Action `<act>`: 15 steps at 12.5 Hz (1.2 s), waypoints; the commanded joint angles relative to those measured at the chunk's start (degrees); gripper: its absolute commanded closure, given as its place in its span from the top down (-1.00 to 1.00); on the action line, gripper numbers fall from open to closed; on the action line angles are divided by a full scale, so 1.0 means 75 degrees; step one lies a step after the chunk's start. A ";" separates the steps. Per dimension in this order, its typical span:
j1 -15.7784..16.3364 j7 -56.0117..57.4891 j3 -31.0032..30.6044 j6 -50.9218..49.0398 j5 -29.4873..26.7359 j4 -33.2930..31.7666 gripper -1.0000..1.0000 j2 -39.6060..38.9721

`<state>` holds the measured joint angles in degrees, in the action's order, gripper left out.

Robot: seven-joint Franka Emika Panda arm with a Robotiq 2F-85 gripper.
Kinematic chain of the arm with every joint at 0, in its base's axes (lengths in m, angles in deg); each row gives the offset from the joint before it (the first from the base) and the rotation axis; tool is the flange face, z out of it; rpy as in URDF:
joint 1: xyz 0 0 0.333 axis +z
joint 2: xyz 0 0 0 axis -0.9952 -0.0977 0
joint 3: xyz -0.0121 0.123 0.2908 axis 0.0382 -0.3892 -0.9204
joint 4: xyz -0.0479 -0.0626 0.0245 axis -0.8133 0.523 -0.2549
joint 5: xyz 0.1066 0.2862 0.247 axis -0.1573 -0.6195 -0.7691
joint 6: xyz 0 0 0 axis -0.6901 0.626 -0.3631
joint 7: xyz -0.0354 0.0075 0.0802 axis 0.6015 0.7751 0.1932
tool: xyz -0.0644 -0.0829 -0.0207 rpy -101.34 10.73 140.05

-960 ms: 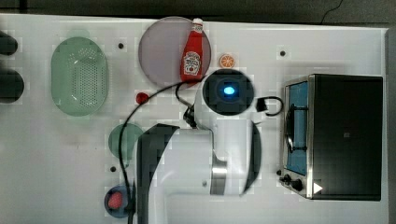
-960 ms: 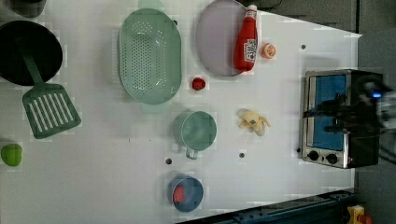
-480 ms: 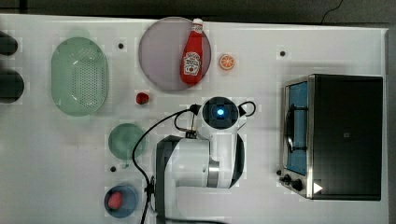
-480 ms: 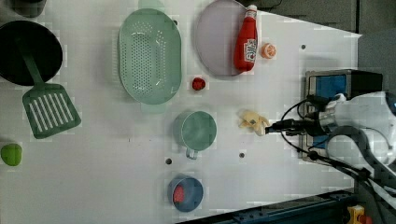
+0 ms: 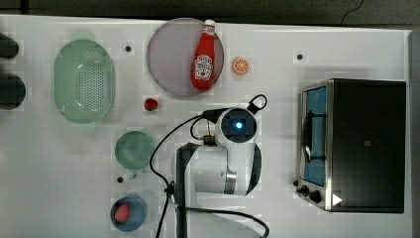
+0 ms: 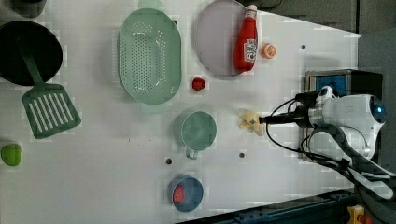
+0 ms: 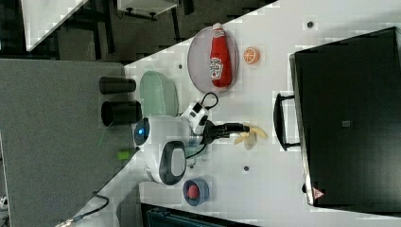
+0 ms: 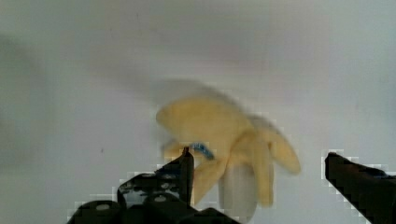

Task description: Pick Banana and place it in mug.

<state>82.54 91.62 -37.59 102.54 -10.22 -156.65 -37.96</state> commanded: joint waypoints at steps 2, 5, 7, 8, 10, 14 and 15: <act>0.0060 0.0836 -0.0131 0.0510 -0.0050 -0.0063 1.00 -0.0711; 0.0061 0.0836 -0.0133 0.1094 -0.0050 -0.0069 1.00 -0.1016; 0.0059 0.0836 -0.0095 0.1100 -0.0050 -0.0093 0.69 -0.1059; 0.0061 0.0835 -0.0111 0.1112 -0.0050 -0.0043 0.43 -0.1043; 0.0060 0.0836 -0.0124 0.1109 -0.0052 -0.0032 -0.04 -0.0983; 0.0050 0.0833 -0.0082 0.0856 -0.0053 -0.0034 -0.37 -0.0416; 0.0048 0.0833 -0.0043 0.0603 -0.0054 -0.0026 -0.37 -0.0101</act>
<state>83.01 96.21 -38.52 108.00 -10.77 -156.54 -43.33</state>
